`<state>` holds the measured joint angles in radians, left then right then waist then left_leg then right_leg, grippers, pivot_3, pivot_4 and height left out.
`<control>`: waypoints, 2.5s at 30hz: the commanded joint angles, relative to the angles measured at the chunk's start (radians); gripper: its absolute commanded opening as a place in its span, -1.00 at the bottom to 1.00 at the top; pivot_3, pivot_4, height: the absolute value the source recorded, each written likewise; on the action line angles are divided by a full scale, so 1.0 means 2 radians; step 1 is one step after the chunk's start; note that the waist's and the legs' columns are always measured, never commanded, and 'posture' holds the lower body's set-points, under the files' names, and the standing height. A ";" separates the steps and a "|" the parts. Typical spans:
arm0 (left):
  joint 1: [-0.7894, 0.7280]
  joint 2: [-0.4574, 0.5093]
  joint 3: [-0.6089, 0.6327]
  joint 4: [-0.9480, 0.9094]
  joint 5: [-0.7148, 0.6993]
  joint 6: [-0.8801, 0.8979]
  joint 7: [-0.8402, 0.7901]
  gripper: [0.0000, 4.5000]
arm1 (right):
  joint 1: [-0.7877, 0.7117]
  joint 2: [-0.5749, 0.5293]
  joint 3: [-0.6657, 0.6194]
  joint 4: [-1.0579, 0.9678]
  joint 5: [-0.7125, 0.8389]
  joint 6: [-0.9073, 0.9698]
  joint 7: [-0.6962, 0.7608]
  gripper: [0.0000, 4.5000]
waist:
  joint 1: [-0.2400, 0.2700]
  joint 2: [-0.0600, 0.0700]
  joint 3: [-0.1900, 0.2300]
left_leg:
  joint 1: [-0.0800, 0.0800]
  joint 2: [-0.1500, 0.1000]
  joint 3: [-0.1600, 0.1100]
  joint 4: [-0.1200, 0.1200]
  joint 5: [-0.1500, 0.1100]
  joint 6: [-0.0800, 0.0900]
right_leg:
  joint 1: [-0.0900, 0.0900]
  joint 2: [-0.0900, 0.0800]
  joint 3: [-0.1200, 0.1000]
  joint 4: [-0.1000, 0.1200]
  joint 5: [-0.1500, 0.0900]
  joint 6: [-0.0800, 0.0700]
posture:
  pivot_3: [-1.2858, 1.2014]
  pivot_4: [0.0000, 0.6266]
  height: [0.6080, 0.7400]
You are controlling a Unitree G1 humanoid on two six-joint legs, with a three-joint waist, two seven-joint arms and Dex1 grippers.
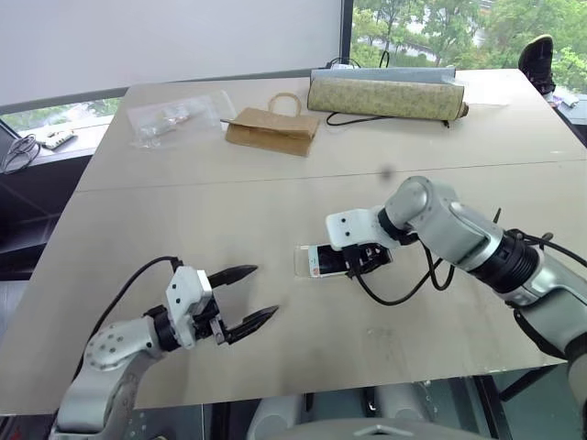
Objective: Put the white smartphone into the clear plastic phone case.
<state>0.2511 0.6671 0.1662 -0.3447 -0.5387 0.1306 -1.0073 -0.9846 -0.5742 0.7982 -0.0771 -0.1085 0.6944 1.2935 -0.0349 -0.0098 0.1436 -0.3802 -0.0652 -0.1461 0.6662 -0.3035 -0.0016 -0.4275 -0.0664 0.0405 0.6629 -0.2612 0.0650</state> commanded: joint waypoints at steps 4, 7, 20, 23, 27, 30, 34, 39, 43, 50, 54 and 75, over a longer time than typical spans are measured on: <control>-0.021 0.008 -0.004 -0.033 -0.004 0.028 0.009 1.00 | -0.001 0.007 0.010 0.015 -0.020 0.011 0.014 0.27 | -0.002 0.000 0.000 | 0.000 0.000 0.000 0.000 0.000 0.000 | 0.000 0.000 0.000 0.000 0.000 0.000 | 0.03 -0.52 1.00; -0.031 0.008 -0.009 -0.042 -0.003 0.040 0.017 1.00 | 0.001 0.013 0.007 0.016 -0.018 0.003 0.018 0.27 | -0.002 0.000 0.000 | 0.000 0.000 0.000 0.000 0.000 0.000 | 0.000 0.000 0.000 0.000 0.000 0.000 | 0.03 -0.52 1.00; -0.054 0.004 -0.012 -0.060 -0.006 0.072 0.040 1.00 | -0.001 0.015 -0.026 -0.001 -0.016 0.029 0.017 0.94 | -0.003 0.000 0.000 | 0.000 0.000 0.000 0.000 0.000 0.000 | 0.000 0.000 0.000 0.000 0.000 0.000 | 0.03 -0.52 1.00; -0.054 0.004 -0.010 -0.062 -0.007 0.076 0.041 1.00 | -0.006 0.009 -0.049 -0.017 -0.005 0.045 0.017 0.94 | -0.002 0.000 0.000 | 0.000 0.000 0.000 0.000 0.000 0.000 | 0.000 0.000 0.000 0.000 0.000 0.000 | 0.03 -0.52 1.00; -0.055 0.004 -0.009 -0.062 -0.010 0.080 0.041 1.00 | -0.007 0.003 -0.072 -0.033 0.007 0.066 0.012 0.71 | -0.003 0.000 0.000 | 0.000 0.000 0.000 0.000 0.000 0.000 | 0.000 0.000 0.000 0.000 0.000 0.000 | 0.03 -0.52 1.00; -0.057 0.006 -0.010 -0.061 -0.011 0.085 0.038 1.00 | -0.005 0.004 -0.090 -0.039 0.018 0.086 0.001 0.16 | -0.002 0.000 0.000 | 0.000 0.000 0.000 0.000 0.000 0.000 | 0.000 0.000 0.000 0.000 0.000 0.000 | 0.03 -0.52 1.00; -0.062 0.012 -0.012 -0.051 -0.008 0.089 0.030 1.00 | 0.003 0.032 -0.134 -0.053 0.056 0.129 -0.024 -0.72 | -0.003 0.000 0.000 | 0.000 0.000 0.000 0.000 0.000 0.000 | -0.001 0.000 0.000 0.000 0.000 0.000 | 0.03 -0.52 1.00; -0.070 0.012 -0.017 -0.036 0.000 0.090 0.021 1.00 | 0.039 0.092 -0.154 -0.077 0.085 0.159 -0.087 -0.99 | -0.003 0.000 0.000 | 0.000 0.000 0.000 0.000 0.000 0.000 | -0.001 0.000 0.000 0.000 0.000 0.000 | 0.03 -0.52 1.00; -0.070 0.013 -0.021 -0.021 0.007 0.085 0.011 1.00 | 0.081 0.105 -0.126 -0.070 0.076 0.128 -0.127 -0.99 | -0.002 0.000 0.000 | -0.001 0.000 0.000 0.000 0.000 0.000 | -0.001 0.000 0.000 0.000 0.000 0.000 | 0.03 -0.52 1.00; -0.064 0.023 -0.022 -0.004 0.014 0.078 -0.014 1.00 | 0.098 0.094 -0.101 -0.069 0.074 0.118 -0.150 -0.99 | -0.005 0.000 0.000 | 0.000 0.000 0.000 0.000 0.000 0.000 | -0.001 0.000 0.000 0.000 0.000 0.000 | 0.03 -0.52 1.00; -0.065 0.024 -0.026 0.002 0.020 0.073 -0.019 1.00 | 0.102 0.094 -0.085 -0.054 0.067 0.112 -0.161 -0.99 | -0.004 0.000 0.000 | 0.000 0.000 0.000 0.000 0.000 0.000 | -0.001 0.000 0.000 0.000 0.000 0.000 | 0.03 -0.52 1.00; -0.126 0.016 -0.064 0.093 0.056 0.032 -0.058 -0.47 | 0.131 0.017 -0.251 -0.199 0.169 0.189 -0.185 -1.00 | -0.003 0.000 0.000 | -0.001 0.000 0.000 0.000 0.000 0.000 | -0.001 0.000 0.000 0.000 0.000 0.000 | 0.03 -0.52 1.00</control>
<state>0.0046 0.6944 0.0378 -0.1603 -0.4296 0.2186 -1.1016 -0.7312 -0.5275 0.3311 -0.4138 0.2065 1.0501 0.9377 -0.0418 -0.0092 0.1434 -0.3810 -0.0659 -0.1463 0.6664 -0.3034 -0.0017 -0.4290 -0.0666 0.0408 0.6635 -0.2611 0.0650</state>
